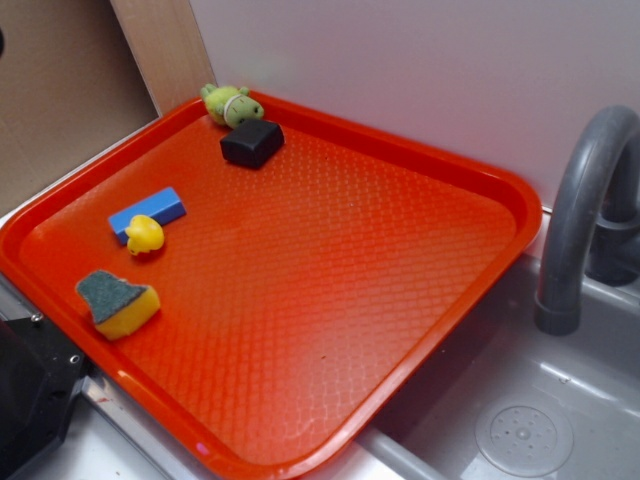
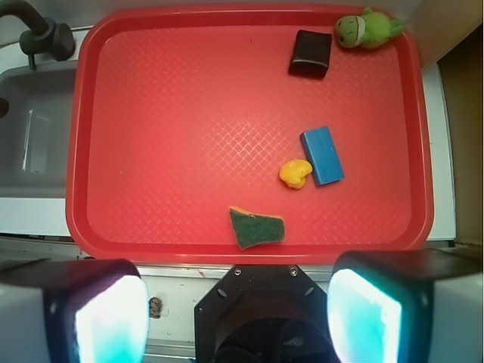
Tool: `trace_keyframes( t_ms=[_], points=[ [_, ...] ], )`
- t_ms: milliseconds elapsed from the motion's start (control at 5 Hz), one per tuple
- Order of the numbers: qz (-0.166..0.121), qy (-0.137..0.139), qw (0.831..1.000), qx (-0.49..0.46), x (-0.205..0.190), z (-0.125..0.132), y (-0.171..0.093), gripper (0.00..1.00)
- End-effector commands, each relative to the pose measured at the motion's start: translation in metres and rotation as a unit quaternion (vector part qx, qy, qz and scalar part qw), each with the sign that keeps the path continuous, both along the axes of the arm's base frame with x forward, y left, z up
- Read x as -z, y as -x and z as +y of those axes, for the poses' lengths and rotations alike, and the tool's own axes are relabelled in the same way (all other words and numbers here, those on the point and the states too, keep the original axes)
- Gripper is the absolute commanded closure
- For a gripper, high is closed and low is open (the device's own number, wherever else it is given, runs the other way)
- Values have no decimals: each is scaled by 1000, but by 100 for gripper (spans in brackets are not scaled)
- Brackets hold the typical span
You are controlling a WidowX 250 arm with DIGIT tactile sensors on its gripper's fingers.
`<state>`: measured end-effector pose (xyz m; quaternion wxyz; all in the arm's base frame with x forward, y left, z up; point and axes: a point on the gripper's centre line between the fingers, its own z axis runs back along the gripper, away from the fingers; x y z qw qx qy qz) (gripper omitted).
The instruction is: Grab the yellow duck.
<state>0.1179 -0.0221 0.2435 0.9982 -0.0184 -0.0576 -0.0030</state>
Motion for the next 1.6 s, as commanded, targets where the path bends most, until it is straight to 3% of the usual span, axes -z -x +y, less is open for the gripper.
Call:
trace_keyframes(
  t_ms=[0,200,600,1000,1200,1400],
  points=[
    [0,0,1000,0,0,0,0,0],
    [4,-10,1000,-23,3,-1,-14,0],
    [47,-28,989,-137,34,21,-46,0],
    [72,-91,972,-204,91,39,-49,0],
    [76,-91,971,-208,108,44,-51,0],
    [75,-120,965,-222,131,51,-57,0]
  ],
)
